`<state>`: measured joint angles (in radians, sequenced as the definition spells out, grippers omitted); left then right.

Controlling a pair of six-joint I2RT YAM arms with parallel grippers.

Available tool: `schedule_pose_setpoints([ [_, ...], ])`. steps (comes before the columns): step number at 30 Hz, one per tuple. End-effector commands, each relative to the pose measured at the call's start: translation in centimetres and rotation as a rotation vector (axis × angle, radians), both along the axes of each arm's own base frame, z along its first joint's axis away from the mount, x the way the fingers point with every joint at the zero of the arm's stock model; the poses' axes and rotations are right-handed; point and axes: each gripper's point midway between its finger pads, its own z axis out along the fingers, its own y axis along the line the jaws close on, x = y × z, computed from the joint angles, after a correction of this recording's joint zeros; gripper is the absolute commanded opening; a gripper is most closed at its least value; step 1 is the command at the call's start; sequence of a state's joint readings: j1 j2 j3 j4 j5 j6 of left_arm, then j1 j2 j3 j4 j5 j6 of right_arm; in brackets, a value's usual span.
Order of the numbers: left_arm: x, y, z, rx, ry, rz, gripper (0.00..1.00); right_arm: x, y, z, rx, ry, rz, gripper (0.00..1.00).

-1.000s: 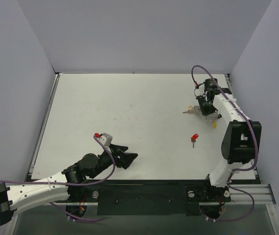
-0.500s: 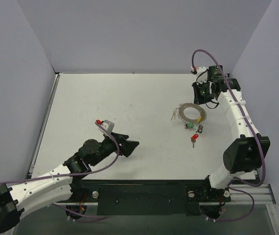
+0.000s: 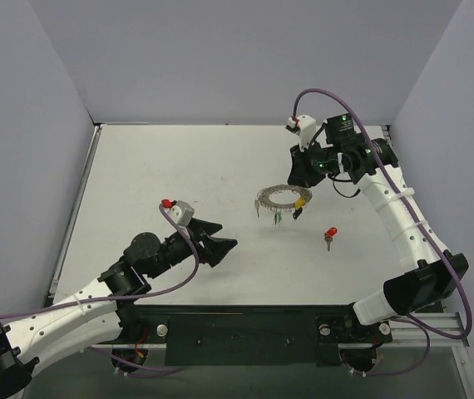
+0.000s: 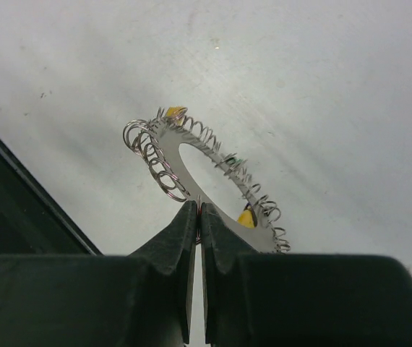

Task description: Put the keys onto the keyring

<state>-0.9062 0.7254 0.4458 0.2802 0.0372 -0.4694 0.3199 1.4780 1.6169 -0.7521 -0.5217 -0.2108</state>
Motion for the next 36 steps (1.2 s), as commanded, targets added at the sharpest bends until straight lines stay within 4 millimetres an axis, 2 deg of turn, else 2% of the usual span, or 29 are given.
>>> schedule_pose_setpoints([
  [1, -0.8, 0.7, 3.6, -0.004, -0.156, -0.037, 0.8, -4.1, 2.7, 1.0, 0.06, 0.007, 0.182, 0.0],
  [5, -1.4, 1.2, 3.5, 0.037, -0.262, -0.063, 0.76, -7.9, 3.7, -0.1, 0.059, 0.04, 0.408, 0.0],
  [8, -2.0, 1.2, 3.9, 0.045, -0.328, -0.093, 0.75, -11.4, 3.6, -1.1, 0.025, 0.054, 0.617, 0.0],
  [9, -2.1, 1.1, 3.9, 0.046, -0.335, -0.1, 0.75, -11.9, 3.7, -1.2, 0.023, 0.038, 0.669, 0.0],
  [12, -2.4, 0.3, 4.1, 0.024, -0.358, -0.14, 0.71, -14.7, 3.8, -2.3, 0.007, 0.063, 0.809, 0.0],
  [16, -2.6, -1.5, 4.2, -0.025, -0.34, -0.203, 0.64, -17.0, 4.1, -3.0, 0.019, 0.054, 0.949, 0.0],
  [21, -3.0, -3.8, 3.3, -0.054, -0.304, -0.273, 0.6, -18.5, 4.3, -3.3, 0.048, 0.03, 1.042, 0.0],
  [27, -4.2, -6.3, 2.9, -0.078, -0.326, -0.297, 0.6, -18.8, 4.7, -3.5, 0.07, 0.043, 1.059, 0.0],
  [36, -2.6, -8.0, 2.1, -0.078, -0.354, -0.206, 0.56, -19.1, 5.0, -3.4, 0.092, 0.055, 1.065, 0.0],
])
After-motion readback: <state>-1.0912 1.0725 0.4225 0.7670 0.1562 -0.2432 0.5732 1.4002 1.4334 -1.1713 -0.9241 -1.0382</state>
